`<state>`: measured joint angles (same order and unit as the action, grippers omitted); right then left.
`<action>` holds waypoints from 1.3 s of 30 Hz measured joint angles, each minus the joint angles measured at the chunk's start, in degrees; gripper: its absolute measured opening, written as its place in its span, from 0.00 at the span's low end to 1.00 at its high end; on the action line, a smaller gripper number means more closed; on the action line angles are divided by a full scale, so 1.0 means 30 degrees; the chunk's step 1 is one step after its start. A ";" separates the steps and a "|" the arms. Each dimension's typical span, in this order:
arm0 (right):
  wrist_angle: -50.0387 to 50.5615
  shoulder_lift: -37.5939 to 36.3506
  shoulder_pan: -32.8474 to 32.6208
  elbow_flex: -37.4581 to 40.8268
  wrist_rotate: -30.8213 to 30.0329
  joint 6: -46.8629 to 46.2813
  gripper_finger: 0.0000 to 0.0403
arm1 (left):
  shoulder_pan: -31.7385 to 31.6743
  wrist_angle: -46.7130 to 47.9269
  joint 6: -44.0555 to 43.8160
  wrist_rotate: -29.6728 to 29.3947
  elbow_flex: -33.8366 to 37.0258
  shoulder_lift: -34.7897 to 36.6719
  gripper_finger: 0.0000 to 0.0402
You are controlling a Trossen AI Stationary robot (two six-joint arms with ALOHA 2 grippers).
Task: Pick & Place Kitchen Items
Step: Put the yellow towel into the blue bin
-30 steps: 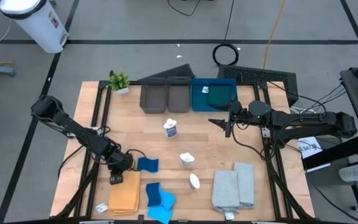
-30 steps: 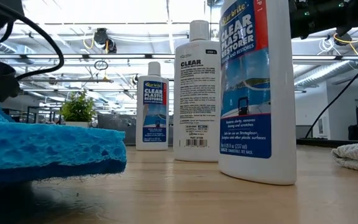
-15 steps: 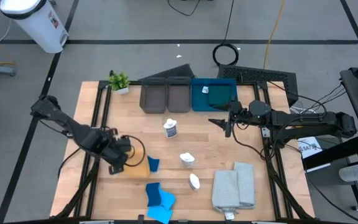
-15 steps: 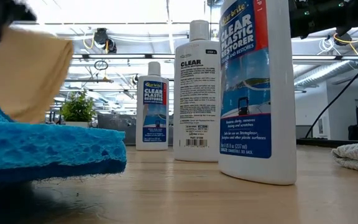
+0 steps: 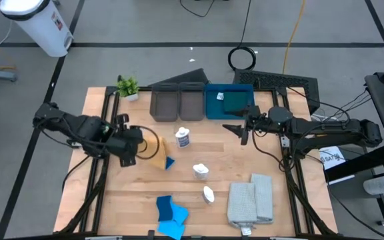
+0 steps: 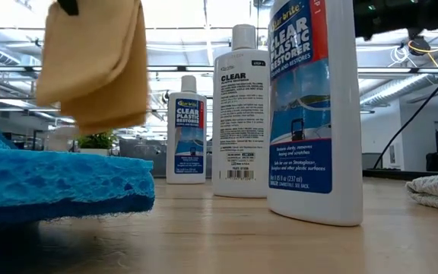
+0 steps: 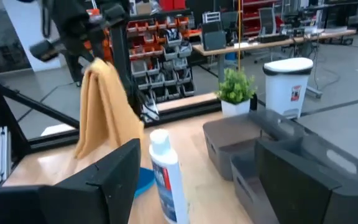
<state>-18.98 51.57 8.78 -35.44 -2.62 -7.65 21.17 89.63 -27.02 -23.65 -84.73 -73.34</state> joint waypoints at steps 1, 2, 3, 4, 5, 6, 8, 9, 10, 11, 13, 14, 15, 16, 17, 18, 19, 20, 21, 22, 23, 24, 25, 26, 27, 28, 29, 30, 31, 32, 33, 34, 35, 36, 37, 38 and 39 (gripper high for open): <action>0.0376 0.0297 0.0000 -0.0541 0.0106 0.0210 0.69 | -0.0413 0.0012 0.0504 -0.0009 0.0000 0.0005 0.03; 0.0897 0.0662 0.0028 -0.1168 0.0393 0.0374 0.69 | -0.0836 0.0018 0.1131 -0.0016 -0.0007 -0.0080 0.03; 0.1486 0.1159 0.0083 -0.2060 0.0717 0.0566 0.69 | -0.1335 -0.0007 0.1784 -0.0071 -0.0007 -0.0205 0.03; 0.2186 0.1743 0.0192 -0.3055 0.1178 0.0758 0.69 | -0.1791 -0.0092 0.2379 -0.0077 -0.0007 -0.0345 0.03; 0.3171 0.2372 0.0333 -0.4191 0.1644 0.0868 0.69 | -0.2189 -0.0226 0.2814 -0.0074 -0.0007 -0.0565 0.04; 0.4258 0.3042 0.0483 -0.5369 0.2086 0.0930 0.69 | -0.2651 -0.0426 0.3187 -0.0087 -0.0007 -0.0786 0.04; 0.6315 0.4554 0.0754 -0.7925 0.2850 0.1264 0.69 | -0.3455 -0.0703 0.4239 -0.0143 -0.0007 -0.1075 0.04; 0.7219 0.5357 0.0853 -0.9181 0.3040 0.1620 0.69 | -0.3799 -0.0857 0.4698 -0.0143 -0.0007 -0.1230 0.04; 0.8137 0.6208 0.0912 -1.0424 0.3208 0.1974 0.69 | -0.4115 -0.1052 0.5102 -0.0150 -0.0007 -0.1388 0.03; 0.8975 0.7046 0.0911 -1.1593 0.3442 0.2249 0.69 | -0.4434 -0.1331 0.5571 -0.0150 -0.0007 -0.1592 0.03; 1.0070 0.8807 0.0858 -1.3790 0.3502 0.2949 0.69 | -0.5023 -0.1896 0.6441 -0.0143 -0.0007 -0.1983 0.03; 1.0611 0.9623 0.0788 -1.4779 0.3532 0.3306 0.69 | -0.5278 -0.2099 0.6847 -0.0136 -0.0007 -0.2143 0.03; 1.1047 1.0403 0.0706 -1.5618 0.3559 0.3681 0.69 | -0.5500 -0.2266 0.7261 -0.0136 -0.0007 -0.2236 0.03; 1.1310 1.1176 0.0637 -1.6403 0.3629 0.3986 0.69 | -0.5679 -0.2436 0.7594 -0.0138 -0.0007 -0.2341 0.03; 1.1406 1.1914 0.0570 -1.7053 0.3877 0.4233 0.69 | -0.5843 -0.2636 0.7937 -0.0143 -0.0007 -0.2447 0.04; 1.1480 1.2529 0.0500 -1.7530 0.4184 0.4316 0.69 | -0.5984 -0.2855 0.8300 -0.0143 -0.0007 -0.2558 0.04; 1.1518 1.3126 0.0417 -1.7896 0.4629 0.4347 0.69 | -0.6105 -0.3009 0.8573 -0.0136 -0.0007 -0.2636 0.05; 1.1344 1.3719 0.0343 -1.8196 0.5055 0.4370 0.69 | -0.6194 -0.3165 0.8820 -0.0125 -0.0007 -0.2697 0.05; 1.1117 1.4271 0.0266 -1.8492 0.5433 0.4400 0.69 | -0.6274 -0.3326 0.9023 -0.0127 -0.0007 -0.2736 0.04; 1.1089 1.4788 0.0153 -1.8737 0.5470 0.4488 0.69 | -0.6345 -0.3447 0.9176 -0.0125 -0.0007 -0.2745 0.03; 1.1065 1.5253 0.0076 -1.8916 0.5453 0.4624 0.69 | -0.6420 -0.3498 0.9324 -0.0118 -0.0007 -0.2739 0.03; 1.0779 1.5707 -0.0001 -1.9040 0.5447 0.4843 0.69 | -0.6468 -0.3502 0.9394 -0.0120 -0.0007 -0.2741 0.03; 1.0306 1.6127 -0.0052 -1.9112 0.5461 0.4915 0.69 | -0.6522 -0.3528 0.9421 -0.0117 -0.0007 -0.2747 0.03; 0.9808 1.6496 -0.0111 -1.9164 0.5451 0.4929 0.69 | -0.6561 -0.3550 0.9425 -0.0121 -0.0007 -0.2747 0.03; 0.9377 1.6754 -0.0171 -1.9170 0.5447 0.4883 0.69 | -0.6624 -0.3563 0.9430 -0.0121 -0.0007 -0.2747 0.03; 0.8967 1.7022 -0.0210 -1.9170 0.5445 0.4857 0.69 | -0.6669 -0.3566 0.9436 -0.0128 -0.0007 -0.2747 0.04; 0.8369 1.7285 -0.0224 -1.9182 0.5460 0.4821 0.69 | -0.6682 -0.3566 0.9464 -0.0131 -0.0007 -0.2747 0.04; 0.7874 1.7518 -0.0265 -1.9224 0.5469 0.4795 0.69 | -0.6695 -0.3571 0.9494 -0.0136 -0.0007 -0.2747 0.05; 0.7684 1.7705 -0.0309 -1.9234 0.5463 0.4742 0.69 | -0.6718 -0.3640 0.9647 -0.0131 -0.0007 -0.2747 0.05; 0.7665 1.7834 -0.0332 -1.9236 0.5469 0.4654 0.69 | -0.6733 -0.3802 0.9864 -0.0112 -0.0007 -0.2747 0.05; 0.7631 1.7943 -0.0346 -1.9228 0.5472 0.4594 0.69 | -0.6733 -0.4054 1.0039 0.0010 -0.0007 -0.2747 0.04; 0.7525 1.8104 -0.0382 -1.9228 0.5476 0.4551 0.69 | -0.6758 -0.4373 1.0298 0.0182 -0.0007 -0.2747 0.03; 0.7255 1.8373 -0.0420 -1.9228 0.5479 0.4483 0.69 | -0.6754 -0.4737 1.0538 0.0420 -0.0007 -0.2747 0.03; 0.6900 1.8616 -0.0455 -1.9239 0.5490 0.4391 0.69 | -0.6758 -0.5038 1.0805 0.0641 -0.0007 -0.2747 0.03; 0.6850 1.8781 -0.0474 -1.9241 0.5514 0.4341 0.69 | -0.6769 -0.5273 1.1013 0.0835 -0.0007 -0.2747 0.03; 0.7017 1.8914 -0.0478 -1.9225 0.5543 0.4339 0.69 | -0.6769 -0.5413 1.1201 0.0980 -0.0007 -0.2747 0.03; 0.7042 1.9087 -0.0481 -1.9206 0.5549 0.4339 0.69 | -0.6769 -0.5523 1.1336 0.1007 -0.0007 -0.2739 0.04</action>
<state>2.14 108.83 7.33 -93.06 14.02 5.37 0.86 73.06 6.99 -20.63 -84.75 -81.56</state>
